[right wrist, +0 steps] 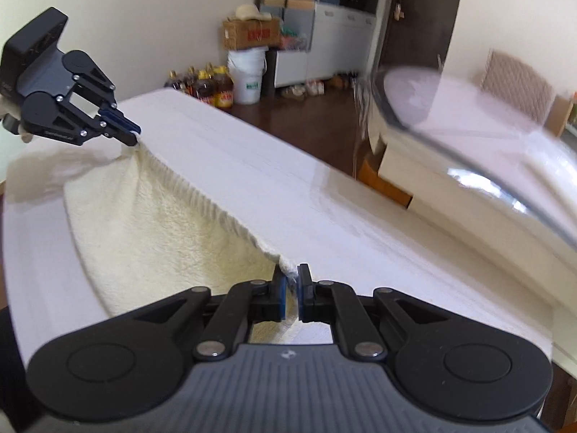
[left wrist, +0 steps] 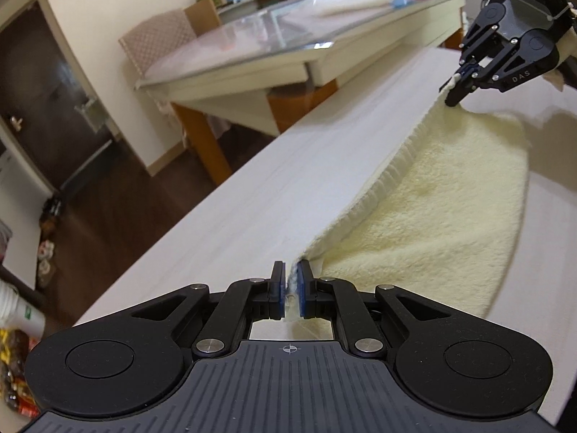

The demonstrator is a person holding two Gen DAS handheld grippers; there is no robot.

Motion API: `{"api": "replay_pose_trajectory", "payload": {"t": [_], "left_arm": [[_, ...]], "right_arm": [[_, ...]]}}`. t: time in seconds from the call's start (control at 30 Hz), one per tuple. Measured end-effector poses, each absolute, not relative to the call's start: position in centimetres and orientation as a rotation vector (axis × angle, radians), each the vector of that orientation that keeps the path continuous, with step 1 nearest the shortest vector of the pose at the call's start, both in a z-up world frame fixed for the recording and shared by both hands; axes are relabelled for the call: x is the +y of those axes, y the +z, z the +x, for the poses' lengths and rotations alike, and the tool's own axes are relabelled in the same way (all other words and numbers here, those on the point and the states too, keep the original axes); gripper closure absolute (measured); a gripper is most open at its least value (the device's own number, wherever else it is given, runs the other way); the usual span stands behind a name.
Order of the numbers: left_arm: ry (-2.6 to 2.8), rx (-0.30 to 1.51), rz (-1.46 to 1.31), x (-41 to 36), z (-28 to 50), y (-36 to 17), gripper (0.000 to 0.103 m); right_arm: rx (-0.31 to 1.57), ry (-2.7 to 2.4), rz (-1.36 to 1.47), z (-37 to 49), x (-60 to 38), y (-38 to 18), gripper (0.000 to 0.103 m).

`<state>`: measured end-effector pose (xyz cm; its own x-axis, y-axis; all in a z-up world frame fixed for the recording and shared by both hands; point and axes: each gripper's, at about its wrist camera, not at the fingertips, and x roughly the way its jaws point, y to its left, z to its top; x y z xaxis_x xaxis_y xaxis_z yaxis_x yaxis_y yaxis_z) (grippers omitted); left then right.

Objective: Fold towel
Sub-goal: 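Fold the held towel edge over with both grippers and lower it onto the towel, then open both grippers and release the folded towel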

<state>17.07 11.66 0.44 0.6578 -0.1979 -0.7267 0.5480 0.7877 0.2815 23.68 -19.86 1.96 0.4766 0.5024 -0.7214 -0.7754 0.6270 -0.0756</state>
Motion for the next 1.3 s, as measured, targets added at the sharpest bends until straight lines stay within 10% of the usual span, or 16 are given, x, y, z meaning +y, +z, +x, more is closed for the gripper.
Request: {"api": "replay_pose_trajectory", "payload": {"t": [0.7,1.3], "left_arm": [[-0.342,0.732,0.433,14.5,16.2,0.4,0.064],[-0.418,0.736,0.45,13.4,19.1,-0.7,0.066]], "right_arm": [[0.639,0.67,-0.335,21.3,-20.9,2.6,0.074],[0.647,0.62,-0.275,13.3,-19.9,1.5,0.075]]}}
